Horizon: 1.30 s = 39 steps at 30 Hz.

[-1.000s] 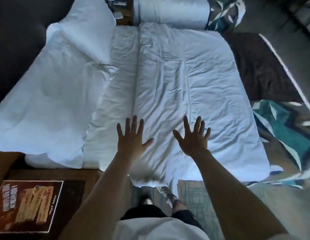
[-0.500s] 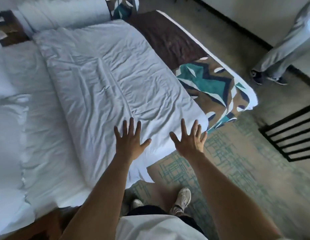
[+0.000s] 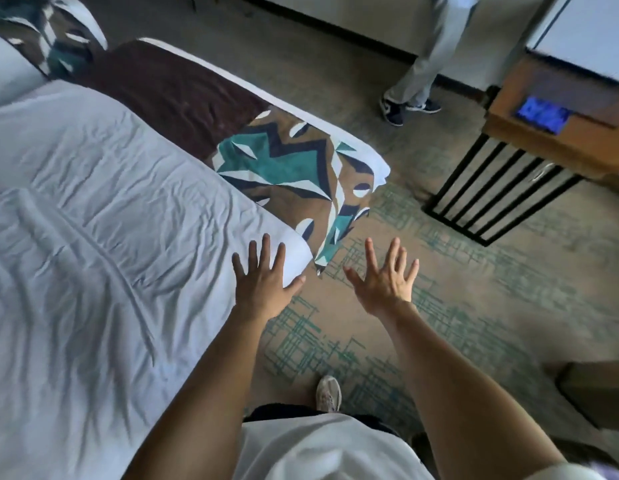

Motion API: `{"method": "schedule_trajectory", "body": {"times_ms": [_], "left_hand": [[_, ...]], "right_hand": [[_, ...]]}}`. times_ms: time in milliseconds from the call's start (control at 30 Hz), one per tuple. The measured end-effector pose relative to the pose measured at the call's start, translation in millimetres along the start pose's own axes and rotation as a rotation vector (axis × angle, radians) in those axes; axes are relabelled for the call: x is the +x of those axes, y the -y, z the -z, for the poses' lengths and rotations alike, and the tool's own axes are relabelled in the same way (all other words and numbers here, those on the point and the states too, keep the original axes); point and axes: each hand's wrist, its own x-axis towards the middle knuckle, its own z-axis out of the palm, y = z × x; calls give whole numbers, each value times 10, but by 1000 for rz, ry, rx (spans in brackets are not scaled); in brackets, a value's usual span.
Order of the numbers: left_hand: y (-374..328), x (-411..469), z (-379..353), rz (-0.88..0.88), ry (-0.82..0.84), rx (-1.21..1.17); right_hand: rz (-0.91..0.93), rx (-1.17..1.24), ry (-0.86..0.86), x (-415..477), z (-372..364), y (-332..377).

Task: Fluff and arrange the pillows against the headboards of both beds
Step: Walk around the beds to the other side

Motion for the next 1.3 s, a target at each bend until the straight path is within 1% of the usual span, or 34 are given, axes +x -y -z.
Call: {"method": "schedule_trajectory", "body": {"times_ms": [133,333,400,533,700,800,1000,1167,1300], "left_hand": [[-517,376,32,-70,32,28],[-917,914,110,-150,63,92],[-991,1098,116,-164,91,124],[-1141,1634,105,-162,149,109],[-1324,2401,221,-242,143,88],[-1420,2836,342,-282,145,127],[-1662,3686,509,-371,142,113],[-1839,4217,575,-404,177,122],[-2016,4528,570,-422,189,120]], "right_hand": [[-100,11,19,238,75,-527],[-187,62,38,561,207,-908],[-201,75,45,691,239,-948],[-231,86,44,1083,332,-1035],[-299,93,37,1661,562,-1103],[-323,102,15,2019,732,-1108],[-390,151,-31,2757,1031,-1068],[-413,171,-32,3165,1145,-1074],[-424,179,-10,3438,1186,-1227]]}}
